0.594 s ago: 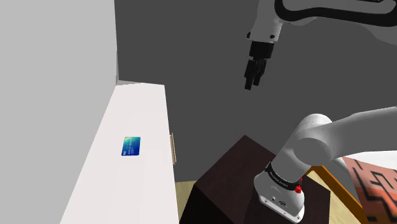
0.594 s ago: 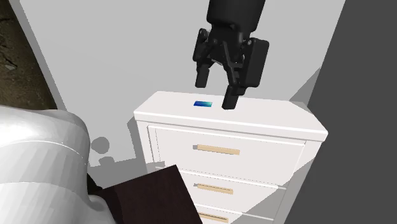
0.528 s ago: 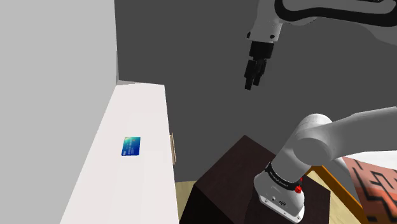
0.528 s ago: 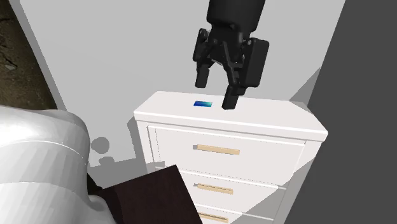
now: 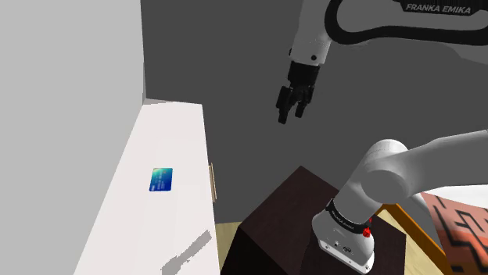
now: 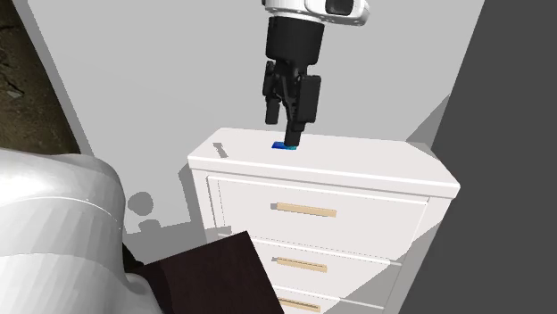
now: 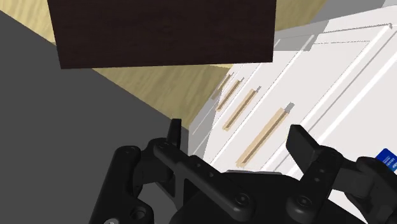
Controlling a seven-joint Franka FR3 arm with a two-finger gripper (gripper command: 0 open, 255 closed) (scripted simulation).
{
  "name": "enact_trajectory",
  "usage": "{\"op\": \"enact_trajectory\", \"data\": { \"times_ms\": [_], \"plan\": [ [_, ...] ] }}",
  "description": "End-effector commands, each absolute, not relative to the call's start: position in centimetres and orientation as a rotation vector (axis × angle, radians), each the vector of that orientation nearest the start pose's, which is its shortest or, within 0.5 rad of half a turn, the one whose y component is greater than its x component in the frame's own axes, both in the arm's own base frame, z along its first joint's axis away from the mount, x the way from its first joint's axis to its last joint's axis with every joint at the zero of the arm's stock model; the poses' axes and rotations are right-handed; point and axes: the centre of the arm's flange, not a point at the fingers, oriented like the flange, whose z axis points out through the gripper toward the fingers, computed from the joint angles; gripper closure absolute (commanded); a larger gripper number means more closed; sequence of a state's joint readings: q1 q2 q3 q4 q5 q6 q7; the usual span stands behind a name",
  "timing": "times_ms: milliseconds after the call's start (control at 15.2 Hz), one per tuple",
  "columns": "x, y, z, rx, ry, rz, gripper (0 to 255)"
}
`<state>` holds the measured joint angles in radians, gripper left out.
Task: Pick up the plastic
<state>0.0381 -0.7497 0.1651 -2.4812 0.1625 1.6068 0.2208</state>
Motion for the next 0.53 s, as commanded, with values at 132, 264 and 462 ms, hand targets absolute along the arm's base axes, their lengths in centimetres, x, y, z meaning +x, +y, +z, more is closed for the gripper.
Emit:
{"op": "enact_trajectory", "data": {
  "times_ms": [132, 264, 462],
  "plan": [
    [31.4, 13.7, 49.9, -3.114, 0.258, 0.156, 0],
    [32.0, 16.1, 48.9, -3.117, 0.319, 0.128, 0],
    [33.2, 19.5, 47.4, -3.118, 0.409, 0.086, 0]
  ]
}}
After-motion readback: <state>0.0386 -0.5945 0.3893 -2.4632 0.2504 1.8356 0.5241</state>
